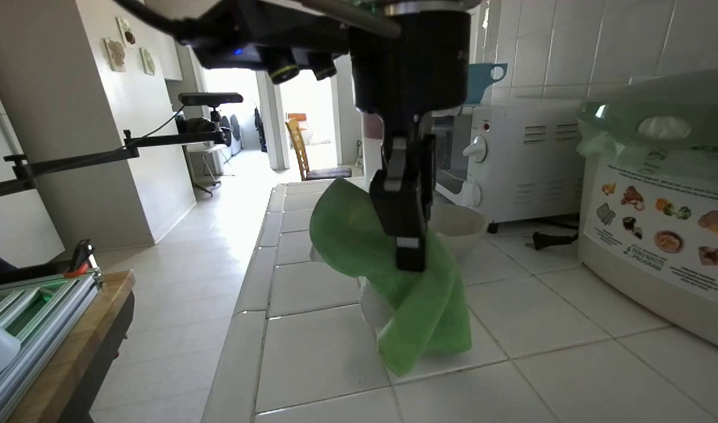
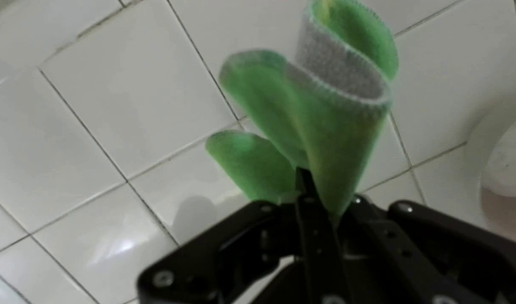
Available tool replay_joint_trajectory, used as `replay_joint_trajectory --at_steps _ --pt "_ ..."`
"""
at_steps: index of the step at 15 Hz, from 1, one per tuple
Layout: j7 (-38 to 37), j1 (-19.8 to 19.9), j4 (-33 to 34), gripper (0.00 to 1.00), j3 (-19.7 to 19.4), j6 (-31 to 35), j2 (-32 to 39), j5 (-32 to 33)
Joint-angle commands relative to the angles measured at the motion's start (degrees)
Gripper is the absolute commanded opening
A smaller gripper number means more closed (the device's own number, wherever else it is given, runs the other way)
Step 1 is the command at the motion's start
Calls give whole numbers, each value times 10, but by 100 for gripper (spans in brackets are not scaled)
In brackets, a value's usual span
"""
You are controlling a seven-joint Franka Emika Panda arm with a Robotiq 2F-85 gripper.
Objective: Use the green towel to wipe around the oven knobs
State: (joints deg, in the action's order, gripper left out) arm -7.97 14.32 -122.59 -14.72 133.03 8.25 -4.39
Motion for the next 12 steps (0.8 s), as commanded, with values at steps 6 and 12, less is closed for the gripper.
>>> replay_joint_trajectory --at_steps 6,12 --pt "-60 -2 -1 38 0 15 10 -12" --pt "-64 -10 2 81 5 -3 -28 -1"
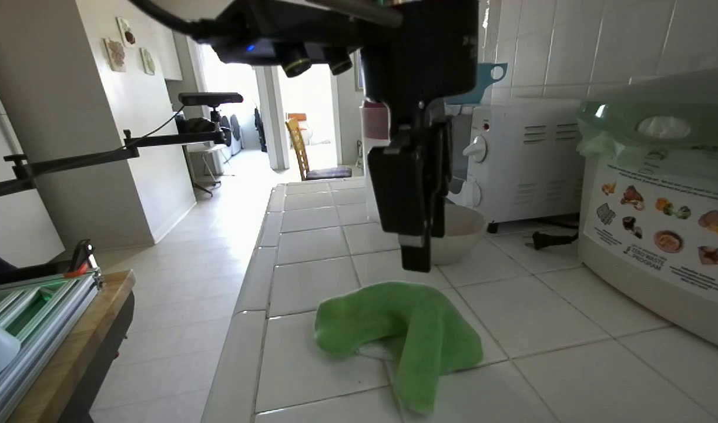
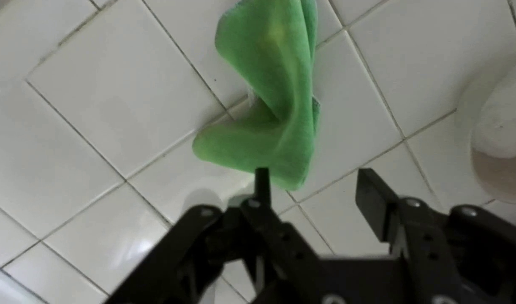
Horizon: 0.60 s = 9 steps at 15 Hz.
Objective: Use the green towel to wipe around the oven knobs
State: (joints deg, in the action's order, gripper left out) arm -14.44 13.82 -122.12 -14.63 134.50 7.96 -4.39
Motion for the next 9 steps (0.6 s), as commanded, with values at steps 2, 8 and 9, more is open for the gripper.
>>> replay_joint_trajectory --at_steps 2,8,9 --pt "31 -10 -3 89 14 -55 -55 -8" --pt "75 -32 9 68 39 -224 -152 -19" --pt "84 -35 11 65 40 -255 -171 -32"
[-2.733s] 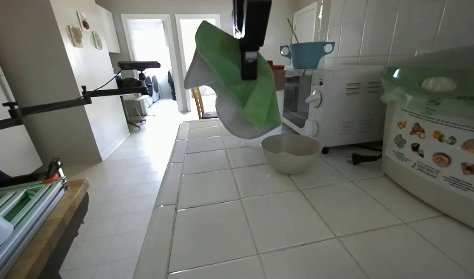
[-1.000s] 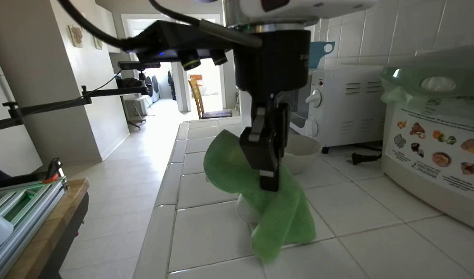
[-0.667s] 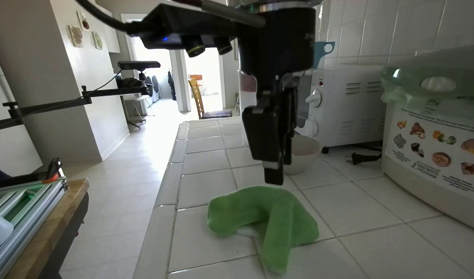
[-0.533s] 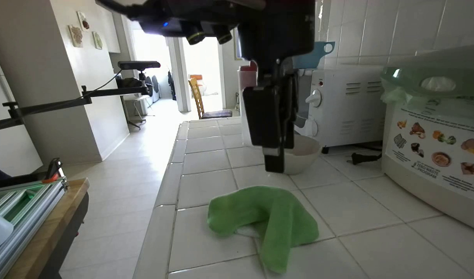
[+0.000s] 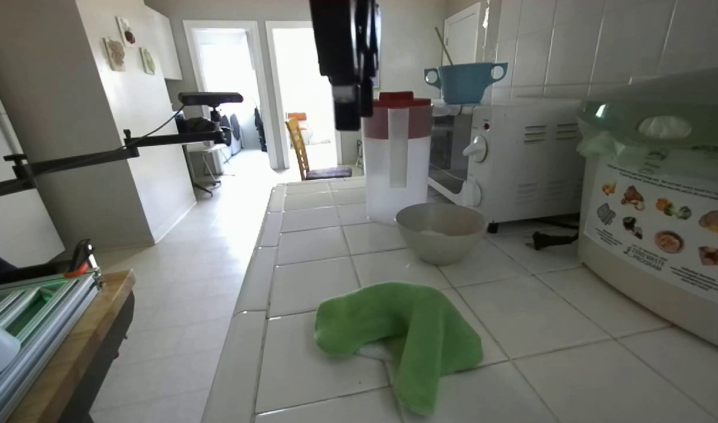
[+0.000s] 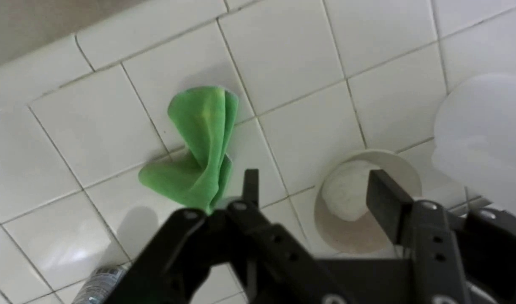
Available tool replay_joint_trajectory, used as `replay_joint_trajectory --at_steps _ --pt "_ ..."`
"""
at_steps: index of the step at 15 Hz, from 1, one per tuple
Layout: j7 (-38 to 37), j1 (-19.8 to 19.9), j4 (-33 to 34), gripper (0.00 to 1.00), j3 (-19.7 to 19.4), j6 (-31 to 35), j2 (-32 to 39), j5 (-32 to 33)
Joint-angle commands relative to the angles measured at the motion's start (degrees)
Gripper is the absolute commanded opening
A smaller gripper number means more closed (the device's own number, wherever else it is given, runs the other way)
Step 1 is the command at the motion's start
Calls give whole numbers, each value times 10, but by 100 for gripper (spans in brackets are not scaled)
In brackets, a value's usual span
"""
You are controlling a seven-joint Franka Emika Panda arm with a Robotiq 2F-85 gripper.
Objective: Use the green towel to wipe around the oven knobs
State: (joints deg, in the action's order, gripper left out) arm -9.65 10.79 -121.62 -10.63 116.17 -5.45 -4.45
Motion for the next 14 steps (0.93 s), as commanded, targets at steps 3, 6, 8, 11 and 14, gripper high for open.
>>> replay_joint_trajectory --at_steps 3,6,8,11,14 --pt "16 -15 12 71 13 -126 -71 -25" --pt "-29 -15 -9 70 43 -68 -87 41" --pt "-31 -18 -13 85 51 -37 -82 61" --pt "-1 -24 8 100 45 -67 -65 31" --pt "-16 -23 -2 100 48 -57 -70 41"
